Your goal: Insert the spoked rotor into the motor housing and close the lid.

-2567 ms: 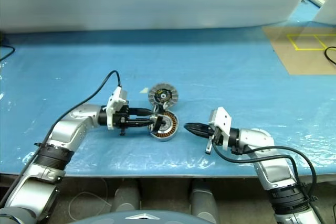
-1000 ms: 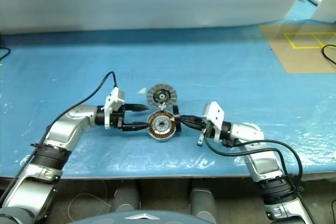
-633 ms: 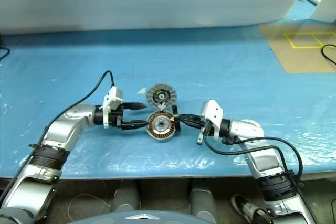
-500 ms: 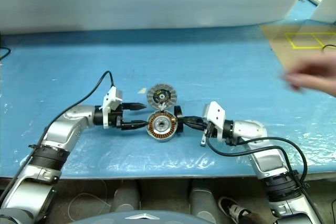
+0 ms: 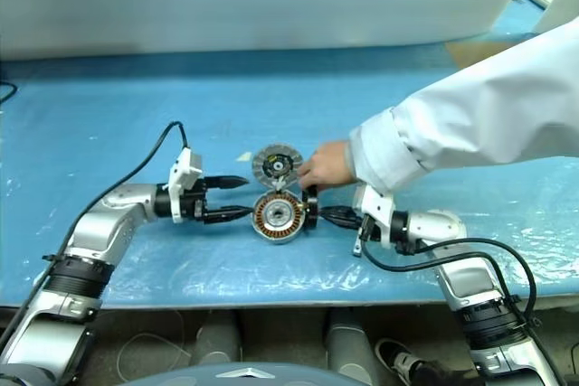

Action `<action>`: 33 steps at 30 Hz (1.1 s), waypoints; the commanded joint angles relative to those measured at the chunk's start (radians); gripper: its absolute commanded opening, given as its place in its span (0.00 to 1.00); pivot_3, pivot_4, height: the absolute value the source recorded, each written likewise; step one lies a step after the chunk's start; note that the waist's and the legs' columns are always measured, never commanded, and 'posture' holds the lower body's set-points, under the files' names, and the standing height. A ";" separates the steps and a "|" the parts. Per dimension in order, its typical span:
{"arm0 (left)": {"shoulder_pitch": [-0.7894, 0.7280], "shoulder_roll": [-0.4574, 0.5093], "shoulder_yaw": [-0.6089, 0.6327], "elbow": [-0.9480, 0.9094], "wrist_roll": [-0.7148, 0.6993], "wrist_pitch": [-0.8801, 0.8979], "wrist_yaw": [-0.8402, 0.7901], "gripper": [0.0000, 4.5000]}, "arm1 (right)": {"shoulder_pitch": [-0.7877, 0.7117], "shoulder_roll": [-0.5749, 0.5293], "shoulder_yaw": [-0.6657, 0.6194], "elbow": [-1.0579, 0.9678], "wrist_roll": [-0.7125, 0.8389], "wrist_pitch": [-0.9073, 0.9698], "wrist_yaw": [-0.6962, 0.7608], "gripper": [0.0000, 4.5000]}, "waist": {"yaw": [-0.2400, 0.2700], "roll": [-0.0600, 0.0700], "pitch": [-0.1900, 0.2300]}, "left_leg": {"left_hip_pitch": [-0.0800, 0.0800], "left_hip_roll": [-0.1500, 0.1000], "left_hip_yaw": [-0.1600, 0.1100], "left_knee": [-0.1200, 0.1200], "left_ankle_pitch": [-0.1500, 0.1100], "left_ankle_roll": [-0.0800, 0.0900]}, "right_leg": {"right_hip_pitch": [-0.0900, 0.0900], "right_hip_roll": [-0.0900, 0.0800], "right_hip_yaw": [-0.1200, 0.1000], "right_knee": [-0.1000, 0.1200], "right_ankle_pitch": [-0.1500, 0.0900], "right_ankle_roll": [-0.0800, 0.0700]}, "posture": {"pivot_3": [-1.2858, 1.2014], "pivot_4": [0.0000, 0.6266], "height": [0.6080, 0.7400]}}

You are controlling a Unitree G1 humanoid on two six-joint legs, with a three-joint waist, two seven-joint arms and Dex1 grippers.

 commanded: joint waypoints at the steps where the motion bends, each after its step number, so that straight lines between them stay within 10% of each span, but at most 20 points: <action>1: 0.023 0.015 0.037 -0.048 -0.021 -0.032 -0.005 0.88 | -0.008 -0.009 -0.017 -0.007 0.004 -0.022 0.008 0.00 | 0.000 0.000 0.000 | 0.000 0.000 0.000 0.000 0.000 0.000 | 0.000 0.000 0.000 0.000 0.000 0.000 | 0.52 0.24 1.00; 33: 0.123 0.025 0.079 -0.108 -0.027 -0.058 0.050 0.88 | -0.055 -0.013 -0.007 0.053 -0.010 -0.037 0.058 0.00 | -0.001 0.000 0.000 | 0.000 0.000 0.000 0.000 0.000 0.000 | 0.000 0.000 0.000 0.000 0.000 0.000 | 0.52 0.24 1.00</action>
